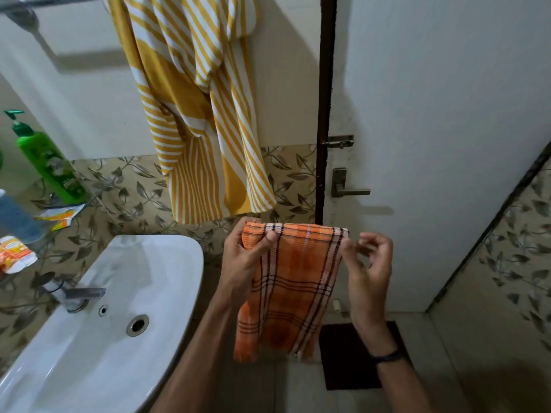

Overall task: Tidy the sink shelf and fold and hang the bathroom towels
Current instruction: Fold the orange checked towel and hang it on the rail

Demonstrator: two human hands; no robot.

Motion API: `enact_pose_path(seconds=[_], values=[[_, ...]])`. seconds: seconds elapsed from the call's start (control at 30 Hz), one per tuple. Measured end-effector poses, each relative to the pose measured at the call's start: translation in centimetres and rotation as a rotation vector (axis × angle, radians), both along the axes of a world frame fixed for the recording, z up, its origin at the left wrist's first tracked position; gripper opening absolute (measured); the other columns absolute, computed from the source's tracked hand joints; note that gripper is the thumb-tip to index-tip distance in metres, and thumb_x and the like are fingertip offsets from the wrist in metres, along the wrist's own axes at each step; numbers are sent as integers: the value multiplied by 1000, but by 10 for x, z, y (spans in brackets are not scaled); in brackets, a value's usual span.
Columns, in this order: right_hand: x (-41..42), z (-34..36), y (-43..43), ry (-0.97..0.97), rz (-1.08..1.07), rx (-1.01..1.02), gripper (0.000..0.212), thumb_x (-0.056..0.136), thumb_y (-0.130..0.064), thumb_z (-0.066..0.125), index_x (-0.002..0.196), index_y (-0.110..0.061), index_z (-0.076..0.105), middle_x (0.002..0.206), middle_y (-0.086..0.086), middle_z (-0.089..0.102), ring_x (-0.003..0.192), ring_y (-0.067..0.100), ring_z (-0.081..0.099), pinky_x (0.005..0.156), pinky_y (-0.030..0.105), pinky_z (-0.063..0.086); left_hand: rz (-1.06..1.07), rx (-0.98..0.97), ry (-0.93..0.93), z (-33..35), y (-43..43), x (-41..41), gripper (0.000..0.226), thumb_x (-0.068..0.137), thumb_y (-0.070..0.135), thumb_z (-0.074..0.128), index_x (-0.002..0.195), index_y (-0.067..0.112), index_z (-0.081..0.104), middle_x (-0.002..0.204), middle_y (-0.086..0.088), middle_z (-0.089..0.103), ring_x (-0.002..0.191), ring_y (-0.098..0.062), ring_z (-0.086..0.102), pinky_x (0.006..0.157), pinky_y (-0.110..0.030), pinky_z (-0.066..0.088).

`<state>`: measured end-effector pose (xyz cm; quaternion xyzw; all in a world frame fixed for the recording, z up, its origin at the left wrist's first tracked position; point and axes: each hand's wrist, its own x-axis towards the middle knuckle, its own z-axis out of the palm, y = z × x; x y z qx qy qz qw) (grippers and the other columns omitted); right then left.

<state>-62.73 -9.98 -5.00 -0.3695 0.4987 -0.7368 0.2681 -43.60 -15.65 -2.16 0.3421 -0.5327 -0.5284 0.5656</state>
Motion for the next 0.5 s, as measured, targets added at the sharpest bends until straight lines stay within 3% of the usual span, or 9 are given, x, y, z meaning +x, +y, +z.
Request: enact_pose_path(seconds=[0.1, 0.17, 0.23, 0.3, 0.37, 0.5], values=[[25, -43, 21, -33, 76, 118, 74, 62, -76, 74, 114, -28, 54, 111, -6, 62, 98, -5, 62, 83, 17, 53, 14, -23, -16, 8, 5, -3, 27, 81, 31, 81, 93, 16, 63, 89, -19, 60, 83, -35, 61, 80, -55, 56], [39, -74, 27, 12, 150, 264, 83, 54, -80, 77, 120, -34, 55, 118, -10, 65, 110, 7, 64, 94, 37, 56, 6, -27, 15, 15, 6, 0, 19, 84, 24, 80, 92, 19, 64, 87, -15, 63, 82, -33, 63, 77, -46, 58], [47, -94, 27, 46, 194, 327, 88, 52, -77, 80, 122, -32, 55, 120, -8, 67, 112, 11, 65, 95, 39, 57, -2, -22, 44, 20, 8, 3, 14, 87, 19, 77, 91, 20, 64, 86, -11, 65, 82, -31, 66, 74, -42, 60], [51, -101, 23, 8, 223, 326, 77, 58, -66, 84, 122, -33, 55, 119, -7, 68, 106, 3, 67, 88, 26, 58, 3, -18, 66, 23, 8, 6, 12, 85, 19, 75, 89, 21, 63, 84, -9, 64, 80, -29, 65, 73, -41, 60], [52, -104, 19, -10, 224, 321, 58, 69, -43, 84, 119, -33, 56, 115, -11, 70, 103, 1, 67, 84, 21, 58, 10, -13, 76, 22, 8, 8, 15, 86, 21, 78, 89, 22, 64, 84, -9, 63, 80, -28, 64, 74, -41, 59], [51, -103, 15, -97, 198, 268, 24, 86, -14, 73, 109, -17, 65, 105, -5, 75, 103, 16, 70, 90, 35, 57, 10, 11, 103, 17, 9, 14, 22, 81, 21, 81, 93, 20, 63, 90, -13, 63, 83, -31, 65, 74, -40, 62]])
